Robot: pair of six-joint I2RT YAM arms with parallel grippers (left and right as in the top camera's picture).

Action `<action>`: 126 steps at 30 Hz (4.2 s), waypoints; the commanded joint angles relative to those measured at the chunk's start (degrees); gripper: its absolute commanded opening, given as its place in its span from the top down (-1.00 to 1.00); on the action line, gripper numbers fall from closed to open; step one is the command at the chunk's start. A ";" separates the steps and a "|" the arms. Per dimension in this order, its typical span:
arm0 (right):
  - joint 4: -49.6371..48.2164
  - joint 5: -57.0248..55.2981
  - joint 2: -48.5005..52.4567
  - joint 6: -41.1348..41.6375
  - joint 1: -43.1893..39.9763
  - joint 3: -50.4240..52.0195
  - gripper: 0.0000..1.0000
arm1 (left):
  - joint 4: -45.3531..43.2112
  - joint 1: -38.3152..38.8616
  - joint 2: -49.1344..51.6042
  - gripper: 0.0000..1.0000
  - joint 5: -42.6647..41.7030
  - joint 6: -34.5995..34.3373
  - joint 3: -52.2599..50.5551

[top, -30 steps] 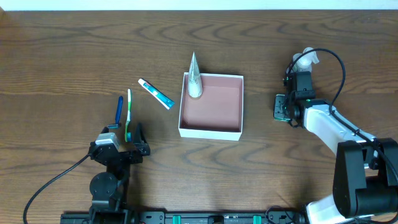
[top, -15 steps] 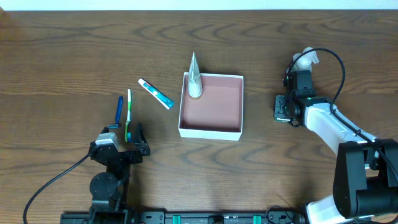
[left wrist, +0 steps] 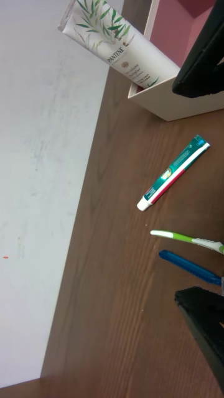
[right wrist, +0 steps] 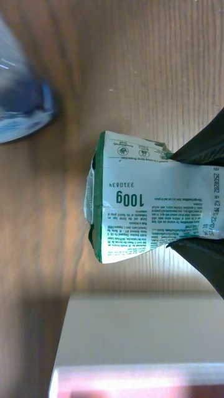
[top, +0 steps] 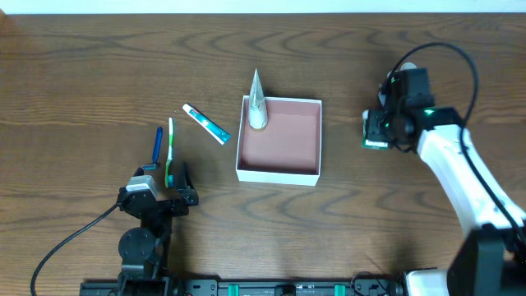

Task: Pack container
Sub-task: 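Carry the soap box into the box and set it down, then move right gripper to the blue soap pump bottle and grasp it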

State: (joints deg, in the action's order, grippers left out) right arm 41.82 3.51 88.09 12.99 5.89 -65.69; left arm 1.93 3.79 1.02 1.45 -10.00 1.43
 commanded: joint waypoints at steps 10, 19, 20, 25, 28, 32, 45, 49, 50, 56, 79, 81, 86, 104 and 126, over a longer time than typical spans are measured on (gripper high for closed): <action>1.22 14.82 -9.09 7.41 5.44 -3.10 0.53 | 2.12 -0.09 0.02 -0.96 0.44 1.20 -1.20; -2.03 7.93 -8.83 15.47 18.71 -2.86 0.53 | 2.12 -0.09 0.02 -0.96 0.44 1.20 -1.20; -2.58 6.82 -8.63 16.37 20.26 -2.86 0.53 | 2.12 -0.09 0.02 -0.96 0.46 1.20 -1.20; -5.01 3.04 -6.56 21.44 26.56 -2.86 0.53 | 2.12 -0.09 0.02 -0.96 0.44 1.20 -1.20; -7.30 2.71 -3.85 23.89 29.46 -2.86 0.53 | 2.12 -0.09 0.02 -0.96 0.44 1.20 -1.20; -11.89 2.64 0.98 26.23 32.81 -2.86 0.54 | 2.12 -0.09 0.02 -0.96 0.46 1.20 -1.20; -19.15 0.55 9.14 29.42 35.45 -2.86 0.57 | 2.12 -0.09 0.02 -0.96 0.46 1.20 -1.20; -19.34 -0.76 9.51 29.42 35.45 -2.86 0.57 | 2.12 -0.09 0.02 -0.96 0.44 1.20 -1.20; -19.45 -1.03 9.53 29.42 35.45 -2.86 0.57 | 2.12 -0.09 0.02 -0.96 0.46 1.20 -1.20; -20.00 -3.52 9.53 29.94 35.67 -2.86 0.56 | 2.12 -0.09 0.02 -0.96 0.44 1.20 -1.20; -24.39 -6.91 14.75 32.44 39.74 -2.84 0.49 | 2.12 -0.09 0.02 -0.96 0.46 1.18 -1.20; -24.90 -6.91 15.43 32.46 39.78 -2.84 0.51 | 2.12 -0.09 0.02 -0.96 0.44 1.20 -1.20; -25.09 -6.93 16.39 32.41 39.80 -2.84 0.47 | 2.12 -0.09 0.02 -0.96 0.44 1.20 -1.20; -24.13 -5.01 14.78 30.60 39.95 -2.89 0.23 | 2.12 -0.09 0.02 -0.96 0.46 1.20 -1.20; -2.97 -17.46 -18.51 23.02 32.85 -2.89 -0.23 | 2.12 -0.09 0.02 -0.96 0.46 1.20 -1.20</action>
State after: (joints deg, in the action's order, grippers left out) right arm 38.26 -9.50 71.35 40.03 42.46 -67.57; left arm 1.93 3.79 1.02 1.45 -10.00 1.43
